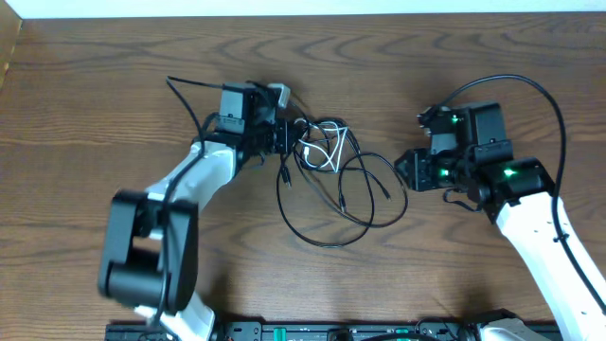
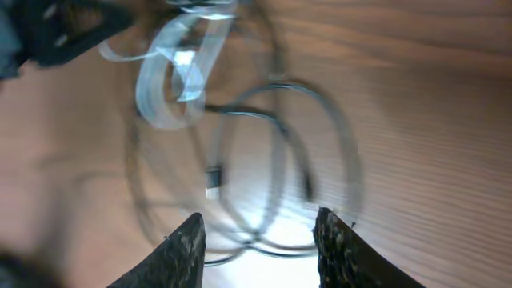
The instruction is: Untangle cables
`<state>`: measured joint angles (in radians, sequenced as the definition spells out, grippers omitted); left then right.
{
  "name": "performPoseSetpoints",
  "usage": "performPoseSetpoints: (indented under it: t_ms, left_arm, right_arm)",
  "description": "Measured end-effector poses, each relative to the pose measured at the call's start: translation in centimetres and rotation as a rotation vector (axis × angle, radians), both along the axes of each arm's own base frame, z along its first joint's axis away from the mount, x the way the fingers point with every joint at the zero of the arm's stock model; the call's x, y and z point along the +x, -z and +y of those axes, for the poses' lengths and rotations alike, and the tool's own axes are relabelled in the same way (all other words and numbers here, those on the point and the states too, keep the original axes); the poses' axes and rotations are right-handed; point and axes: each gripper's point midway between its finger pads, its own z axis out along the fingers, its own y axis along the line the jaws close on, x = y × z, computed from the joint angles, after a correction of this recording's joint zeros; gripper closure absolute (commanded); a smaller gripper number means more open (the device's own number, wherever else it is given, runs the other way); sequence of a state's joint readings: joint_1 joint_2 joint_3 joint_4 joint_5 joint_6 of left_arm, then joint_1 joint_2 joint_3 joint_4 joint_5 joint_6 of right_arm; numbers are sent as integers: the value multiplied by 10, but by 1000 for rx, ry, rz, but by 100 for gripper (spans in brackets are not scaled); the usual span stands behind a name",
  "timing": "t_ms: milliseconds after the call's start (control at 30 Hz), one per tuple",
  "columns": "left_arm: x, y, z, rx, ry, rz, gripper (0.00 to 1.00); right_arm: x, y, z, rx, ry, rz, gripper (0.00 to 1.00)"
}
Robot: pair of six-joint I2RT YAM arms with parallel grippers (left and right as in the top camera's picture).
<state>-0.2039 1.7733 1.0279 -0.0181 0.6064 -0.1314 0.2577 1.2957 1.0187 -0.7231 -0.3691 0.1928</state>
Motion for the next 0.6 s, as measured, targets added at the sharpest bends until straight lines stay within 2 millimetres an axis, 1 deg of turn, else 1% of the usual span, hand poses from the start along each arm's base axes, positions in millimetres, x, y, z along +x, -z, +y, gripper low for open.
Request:
performPoseSetpoints:
  t_ms: [67,167,267,333,433,600]
  left_arm:
    - [0,-28,-2,-22,6,-61,93]
    - [-3,-65,-2,-46,12,-144,93]
    - [-6,-94,-2,-71,7,-200,93]
    - [-9,-105,-2,-82,0,-217,93]
    - [-12,-119,-1,-98,-9,-237,93]
    - [-19,-143,-2,-125,3,-284,93]
  right_arm:
    - [-5,-8,23,65,-78,-16,59]
    - [-13,-15,44,109,-148,-30,59]
    - [-18,-15,58,109,-171,-34,59]
    - [-17,-8,59,77,-145,-21,60]
    - [-9,11,60,32,-104,17,61]
    - [12,45,71,0,-80,45,61]
